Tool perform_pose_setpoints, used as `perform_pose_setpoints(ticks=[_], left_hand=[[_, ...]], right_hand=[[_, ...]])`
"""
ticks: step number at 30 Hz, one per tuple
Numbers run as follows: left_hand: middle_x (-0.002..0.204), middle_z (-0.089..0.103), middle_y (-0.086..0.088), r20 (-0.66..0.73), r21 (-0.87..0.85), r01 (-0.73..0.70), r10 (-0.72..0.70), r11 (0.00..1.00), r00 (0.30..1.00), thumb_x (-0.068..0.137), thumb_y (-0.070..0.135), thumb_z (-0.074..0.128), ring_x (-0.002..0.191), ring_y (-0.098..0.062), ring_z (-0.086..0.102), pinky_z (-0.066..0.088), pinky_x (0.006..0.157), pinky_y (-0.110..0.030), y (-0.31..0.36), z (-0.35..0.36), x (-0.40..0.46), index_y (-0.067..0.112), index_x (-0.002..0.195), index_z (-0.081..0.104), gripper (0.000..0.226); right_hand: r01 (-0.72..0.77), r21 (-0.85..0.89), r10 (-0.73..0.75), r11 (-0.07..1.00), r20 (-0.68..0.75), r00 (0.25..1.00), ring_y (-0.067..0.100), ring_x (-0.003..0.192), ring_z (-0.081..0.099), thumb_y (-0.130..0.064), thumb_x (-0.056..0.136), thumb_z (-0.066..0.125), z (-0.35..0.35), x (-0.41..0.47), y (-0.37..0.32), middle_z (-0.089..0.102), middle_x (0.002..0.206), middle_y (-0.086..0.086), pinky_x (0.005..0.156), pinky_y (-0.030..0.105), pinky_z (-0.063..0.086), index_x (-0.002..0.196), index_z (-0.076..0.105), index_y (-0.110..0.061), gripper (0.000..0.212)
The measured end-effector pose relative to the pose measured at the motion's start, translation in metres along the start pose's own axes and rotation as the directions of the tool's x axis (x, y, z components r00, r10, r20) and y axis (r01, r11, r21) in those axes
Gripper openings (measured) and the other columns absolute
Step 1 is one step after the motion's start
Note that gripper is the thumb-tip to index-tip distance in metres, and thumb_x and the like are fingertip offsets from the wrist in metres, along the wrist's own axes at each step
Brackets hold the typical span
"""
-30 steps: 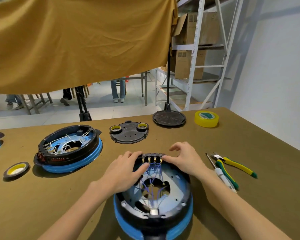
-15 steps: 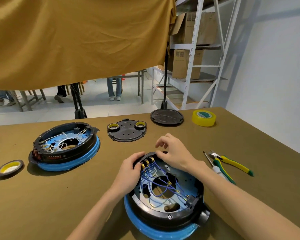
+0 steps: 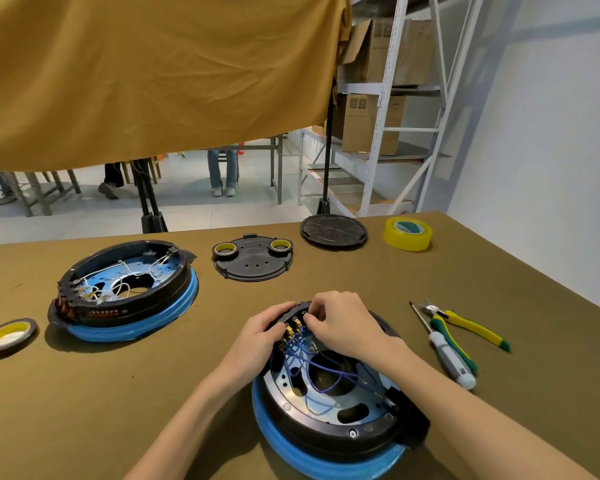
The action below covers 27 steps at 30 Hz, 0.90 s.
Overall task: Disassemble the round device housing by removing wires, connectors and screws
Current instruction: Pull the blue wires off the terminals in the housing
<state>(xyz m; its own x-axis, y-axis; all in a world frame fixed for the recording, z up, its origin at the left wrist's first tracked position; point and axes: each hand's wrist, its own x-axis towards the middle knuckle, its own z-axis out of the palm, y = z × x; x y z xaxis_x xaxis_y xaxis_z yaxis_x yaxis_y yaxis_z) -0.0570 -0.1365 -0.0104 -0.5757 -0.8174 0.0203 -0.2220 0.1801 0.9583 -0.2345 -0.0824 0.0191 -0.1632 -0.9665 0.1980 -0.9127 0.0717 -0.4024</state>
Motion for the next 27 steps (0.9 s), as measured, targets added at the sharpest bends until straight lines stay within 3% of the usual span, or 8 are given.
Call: perform_pose_setpoints(ticks=[5,12,18,21,27], left_hand=[[0.128,0.067,0.006,-0.077,-0.078,0.002,-0.008,0.997,0.997,0.106,0.007,0.045,0.107,-0.004,0.069,0.054,0.078,-0.016,0.001,0.003,0.005,0.026,0.139,0.059,0.041],[0.136,0.064,0.003,-0.127,-0.124,0.009,-0.025,0.992,0.992,0.106,0.008,0.046,0.124,-0.015,0.062,0.052,0.105,-0.041,-0.005,0.006,0.01,0.022,0.144,0.057,0.042],[0.137,0.063,0.006,-0.125,-0.083,0.0,-0.01,0.997,0.992,0.107,0.013,0.047,0.124,-0.011,0.061,0.052,0.105,-0.042,-0.008,0.005,0.012,0.027,0.144,0.056,0.041],[0.136,0.064,0.007,-0.122,-0.068,-0.008,0.0,0.998,0.993,0.107,0.013,0.047,0.122,-0.008,0.062,0.053,0.103,-0.039,-0.009,0.005,0.011,0.027,0.143,0.057,0.041],[0.132,0.065,0.011,-0.114,-0.033,-0.016,0.012,0.999,0.993,0.107,0.014,0.046,0.118,-0.004,0.064,0.054,0.1,-0.035,-0.006,0.003,0.009,0.029,0.143,0.056,0.04]], right_hand=[[0.027,-0.022,-0.026,0.999,0.047,0.999,0.019,0.084,0.066,-0.04,0.096,0.062,-0.005,0.017,-0.005,0.074,0.084,-0.003,0.087,0.038,0.052,0.095,0.077,-0.019,0.026],[0.05,-0.002,-0.05,0.999,-0.068,0.996,0.017,0.082,0.067,-0.039,0.094,0.064,0.005,0.019,-0.003,0.076,0.085,-0.004,0.087,0.038,0.052,0.093,0.081,-0.023,0.024],[0.064,0.054,-0.057,0.996,-0.122,0.991,0.011,0.073,0.066,-0.038,0.092,0.066,0.008,0.016,0.002,0.076,0.079,-0.007,0.073,0.026,0.049,0.089,0.083,-0.024,0.023],[0.047,0.072,-0.039,0.996,-0.104,0.994,0.009,0.069,0.065,-0.04,0.092,0.065,0.007,0.018,0.002,0.075,0.075,-0.008,0.066,0.029,0.054,0.088,0.083,-0.025,0.023],[0.064,0.076,-0.056,0.995,-0.102,0.993,0.011,0.071,0.068,-0.039,0.095,0.063,0.008,0.014,0.001,0.076,0.078,-0.006,0.071,0.032,0.058,0.093,0.083,-0.024,0.025]])
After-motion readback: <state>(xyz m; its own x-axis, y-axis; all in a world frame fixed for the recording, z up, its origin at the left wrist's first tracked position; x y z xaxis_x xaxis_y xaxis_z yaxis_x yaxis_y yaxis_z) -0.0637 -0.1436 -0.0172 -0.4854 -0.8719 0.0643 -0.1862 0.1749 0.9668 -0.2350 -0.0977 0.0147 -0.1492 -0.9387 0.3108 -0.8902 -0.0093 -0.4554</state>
